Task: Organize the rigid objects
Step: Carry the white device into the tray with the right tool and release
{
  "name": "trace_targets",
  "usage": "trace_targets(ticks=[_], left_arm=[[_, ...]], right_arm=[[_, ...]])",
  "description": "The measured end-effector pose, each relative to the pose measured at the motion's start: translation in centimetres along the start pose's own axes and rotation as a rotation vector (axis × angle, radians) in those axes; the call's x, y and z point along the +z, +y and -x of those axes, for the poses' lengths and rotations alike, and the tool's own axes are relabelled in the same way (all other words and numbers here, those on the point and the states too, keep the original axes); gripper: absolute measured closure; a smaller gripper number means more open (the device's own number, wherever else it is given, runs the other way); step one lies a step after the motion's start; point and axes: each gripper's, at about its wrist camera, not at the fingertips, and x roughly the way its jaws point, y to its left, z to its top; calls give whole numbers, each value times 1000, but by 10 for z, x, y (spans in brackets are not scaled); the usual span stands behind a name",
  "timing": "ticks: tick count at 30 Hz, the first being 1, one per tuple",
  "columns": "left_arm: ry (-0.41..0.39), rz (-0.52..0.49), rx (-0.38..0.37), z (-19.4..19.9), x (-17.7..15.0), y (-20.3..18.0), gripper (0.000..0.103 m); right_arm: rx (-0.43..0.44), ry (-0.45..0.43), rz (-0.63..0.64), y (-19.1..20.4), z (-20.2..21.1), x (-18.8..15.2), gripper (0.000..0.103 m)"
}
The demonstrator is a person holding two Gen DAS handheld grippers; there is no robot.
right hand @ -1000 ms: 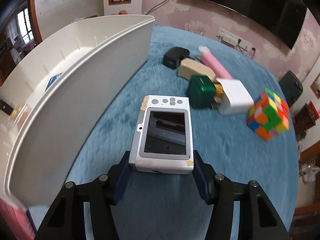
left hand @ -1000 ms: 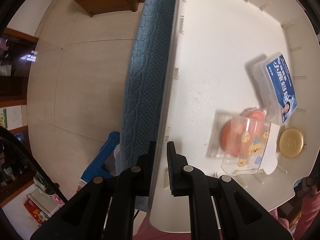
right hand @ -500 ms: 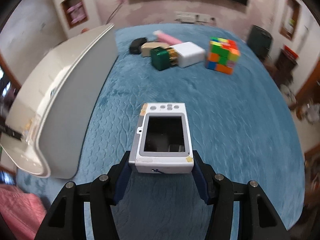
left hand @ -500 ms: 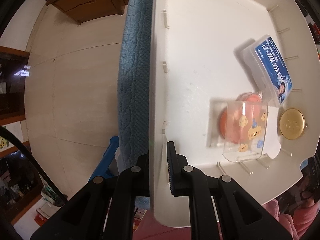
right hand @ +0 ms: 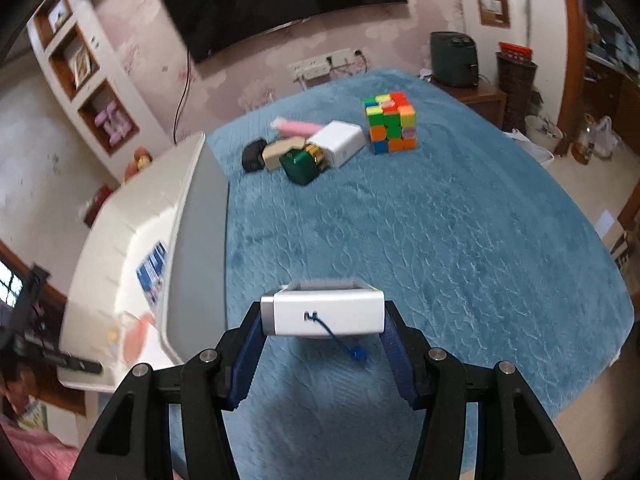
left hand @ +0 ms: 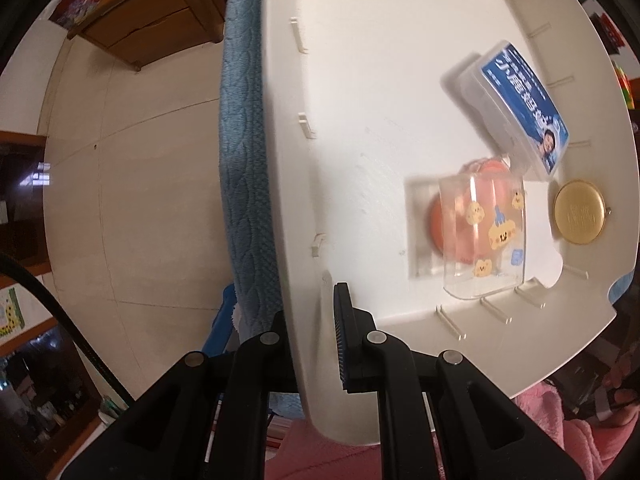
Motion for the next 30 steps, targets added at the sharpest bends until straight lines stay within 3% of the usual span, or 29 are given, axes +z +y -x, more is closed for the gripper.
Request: trace_targets(ticks=[4, 11, 22, 30], left_arm=[[-4, -19, 7, 1, -5, -6, 91], [-9, -27, 6, 0, -6, -6, 91], [-6, -17, 5, 1, -6, -6, 91], [-8, -20, 3, 0, -6, -6, 91]], right_arm=[[1, -32, -38, 2, 9, 6, 46], [9, -94, 20, 19, 28, 19, 46], [141, -211, 116, 57, 59, 42, 46], [250, -192, 217, 96, 63, 45, 46]])
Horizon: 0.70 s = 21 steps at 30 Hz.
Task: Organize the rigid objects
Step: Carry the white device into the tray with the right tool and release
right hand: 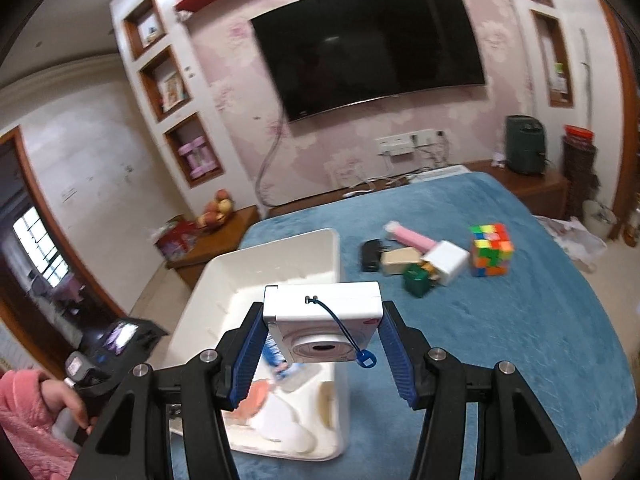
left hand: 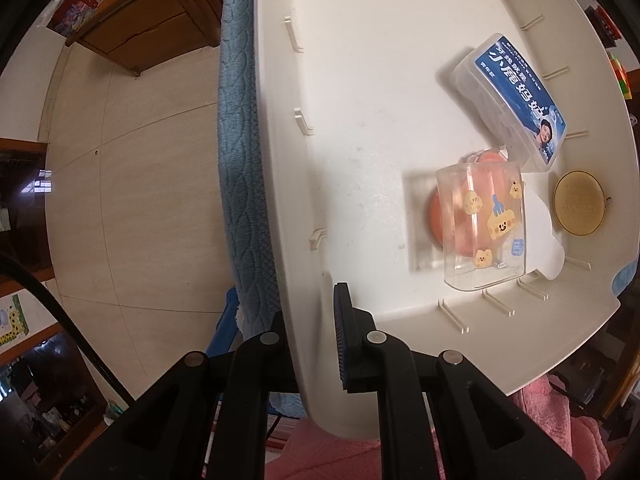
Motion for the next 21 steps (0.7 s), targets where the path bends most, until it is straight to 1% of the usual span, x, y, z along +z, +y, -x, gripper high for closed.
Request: trace_targets(ticks=[4, 8, 11, 16, 18, 21], left_arm=[[-1, -3, -1, 0, 0, 0, 91], [-3, -8, -3, 1, 0, -1, 91], [-4, -13, -2, 1, 0, -1, 91], [-5, -19, 0, 2, -1, -2, 91], [-6, -22, 1, 2, -1, -3, 91], [-7, -24, 3, 2, -1, -5, 91]], right_arm=[[48, 52, 52, 20, -8, -4, 46], [79, 114, 99, 36, -18, -11, 46], [92, 154, 124, 43, -25, -16, 46], [88, 227, 168, 54, -37, -25, 46], [88, 239, 176, 57, -40, -26, 45], [96, 186, 178, 59, -34, -22, 44]])
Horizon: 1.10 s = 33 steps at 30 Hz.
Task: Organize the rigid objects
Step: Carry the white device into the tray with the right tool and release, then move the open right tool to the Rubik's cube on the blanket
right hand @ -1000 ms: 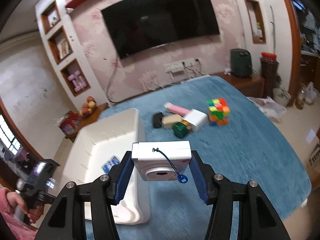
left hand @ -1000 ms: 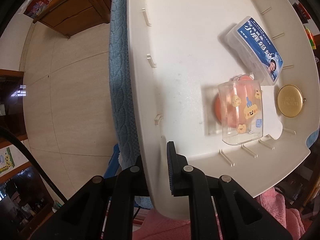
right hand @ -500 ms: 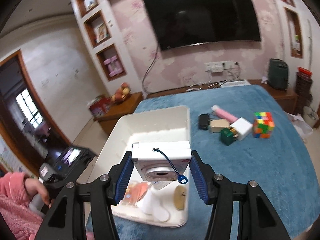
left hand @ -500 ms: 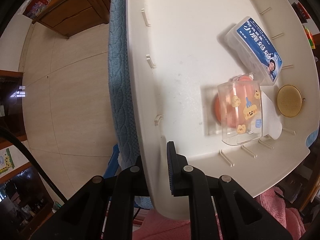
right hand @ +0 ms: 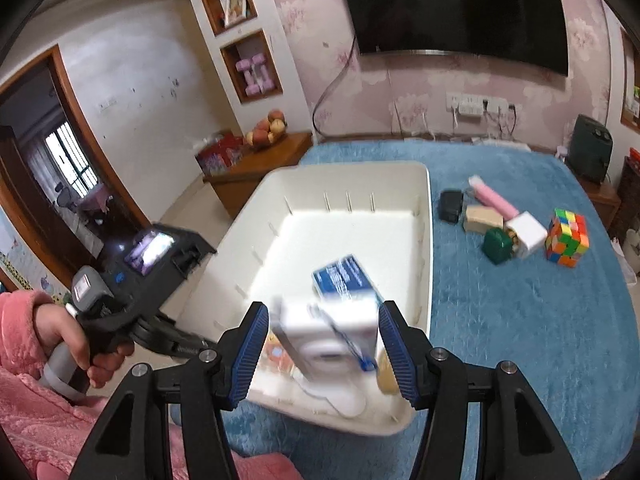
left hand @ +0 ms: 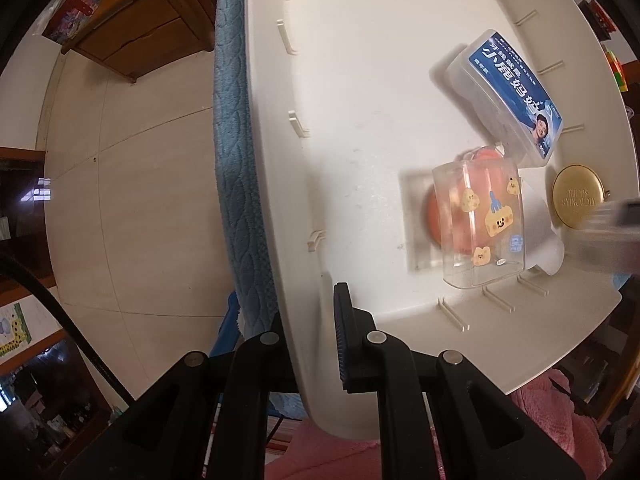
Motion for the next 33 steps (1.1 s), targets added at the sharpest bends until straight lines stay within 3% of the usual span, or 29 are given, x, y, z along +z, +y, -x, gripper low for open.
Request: trace_targets(ticks=[20, 27, 33], left_arm=[[-16, 16, -2, 4, -1, -1, 92], [-11, 44, -7, 1, 0, 4, 92], [-6, 118, -24, 1, 2, 14, 92]], right_arm=[[-132, 4, -193, -41, 13, -4, 24], [-210, 32, -305, -74, 21, -8, 22], [-221, 50, -431, -117, 25, -2, 22]])
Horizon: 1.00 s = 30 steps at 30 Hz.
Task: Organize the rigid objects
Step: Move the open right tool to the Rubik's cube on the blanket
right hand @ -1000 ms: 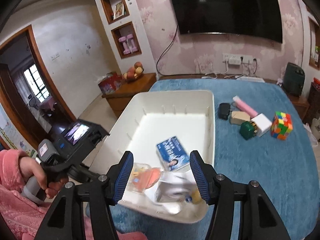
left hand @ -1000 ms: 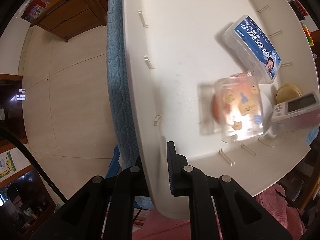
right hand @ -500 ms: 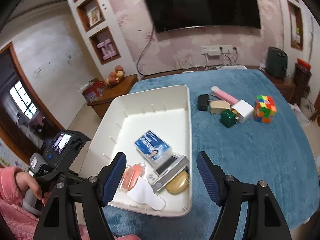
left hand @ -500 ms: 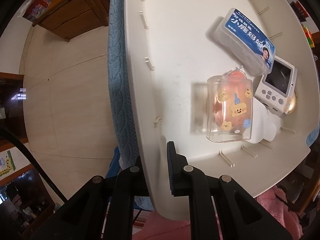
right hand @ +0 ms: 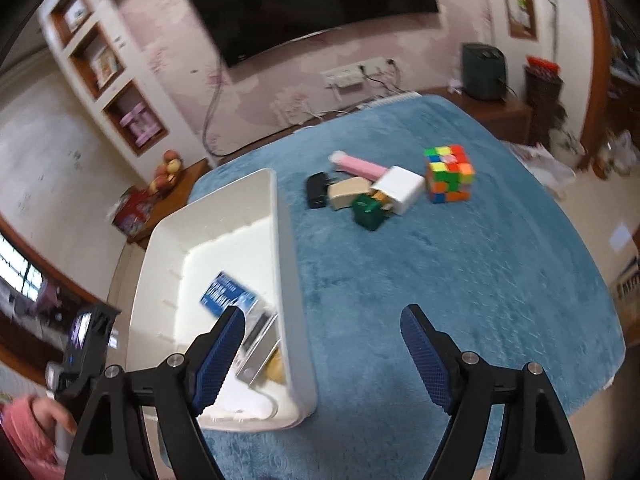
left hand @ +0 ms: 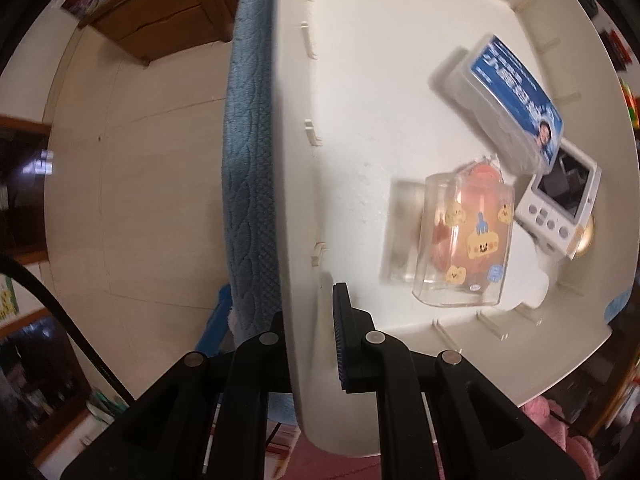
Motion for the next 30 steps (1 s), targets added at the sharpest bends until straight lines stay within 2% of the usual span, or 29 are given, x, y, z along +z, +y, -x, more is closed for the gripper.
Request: trace_targets(ticks=[4, 7, 18, 30], left_arm=[[-6, 51, -8, 1, 0, 8, 92], [-18, 73, 24, 2, -1, 8, 92], [-16, 150, 93, 0, 1, 3, 92], [1, 162, 169, 1, 14, -10, 87]], right_arm=[[35, 16, -87, -24, -4, 20, 22], [36, 23, -109, -38, -8, 39, 22], [1, 34, -138, -85, -37, 99, 22], [-34, 86, -119, -128, -97, 129, 22]])
